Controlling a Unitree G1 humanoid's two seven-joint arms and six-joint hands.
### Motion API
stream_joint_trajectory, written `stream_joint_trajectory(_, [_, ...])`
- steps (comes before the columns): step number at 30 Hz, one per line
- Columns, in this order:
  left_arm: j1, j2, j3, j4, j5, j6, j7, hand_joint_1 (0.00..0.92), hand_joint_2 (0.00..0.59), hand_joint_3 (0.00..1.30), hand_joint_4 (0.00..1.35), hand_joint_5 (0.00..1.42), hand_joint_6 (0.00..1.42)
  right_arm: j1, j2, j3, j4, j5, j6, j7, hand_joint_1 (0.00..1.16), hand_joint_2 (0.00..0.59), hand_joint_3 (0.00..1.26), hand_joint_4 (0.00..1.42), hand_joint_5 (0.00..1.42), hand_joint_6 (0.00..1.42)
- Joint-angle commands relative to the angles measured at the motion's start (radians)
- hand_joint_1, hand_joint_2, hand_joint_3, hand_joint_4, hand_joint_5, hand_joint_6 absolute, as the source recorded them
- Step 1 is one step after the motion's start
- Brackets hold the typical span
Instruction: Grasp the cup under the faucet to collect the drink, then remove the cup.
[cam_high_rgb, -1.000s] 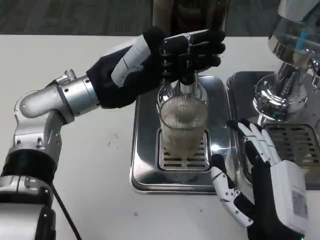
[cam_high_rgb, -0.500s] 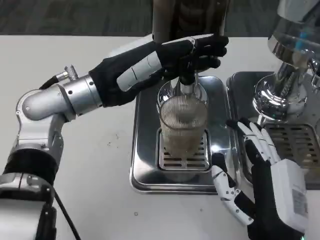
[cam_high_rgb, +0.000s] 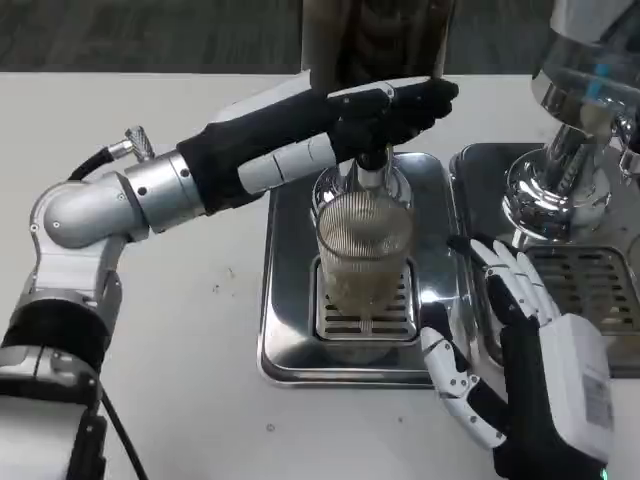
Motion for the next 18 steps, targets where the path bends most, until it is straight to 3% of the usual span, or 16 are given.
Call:
stream_joint_trajectory(1, [0.037, 0.019, -0.042, 0.033, 0.074, -0.017, -0.001, 0.000, 0.072, 0.12, 0.03, 0.07, 0.00, 0.006, -0.005, -0.007, -0.005, 0.008, -0.010, 0.010, 0.28, 0.429, 0.24, 0.14, 0.10, 0.14])
stream_joint_trajectory(5, [0.043, 0.027, -0.066, 0.035, 0.105, -0.065, 0.034, 0.000, 0.067, 0.11, 0.00, 0.00, 0.00, 0.006, -0.007, -0.011, -0.008, 0.011, -0.007, 0.018, 0.28, 0.429, 0.24, 0.13, 0.09, 0.13])
stream_joint_trajectory(14, [0.044, 0.042, -0.106, 0.045, 0.146, -0.127, 0.097, 0.000, 0.056, 0.09, 0.00, 0.00, 0.00, -0.001, -0.006, -0.025, -0.012, 0.028, -0.009, 0.041, 0.30, 0.421, 0.20, 0.12, 0.09, 0.13])
stream_joint_trajectory(18, [0.044, 0.042, -0.112, 0.048, 0.155, -0.135, 0.105, 0.000, 0.057, 0.09, 0.00, 0.00, 0.00, -0.014, -0.011, -0.032, -0.002, 0.069, -0.026, 0.065, 0.37, 0.334, 0.15, 0.08, 0.07, 0.13])
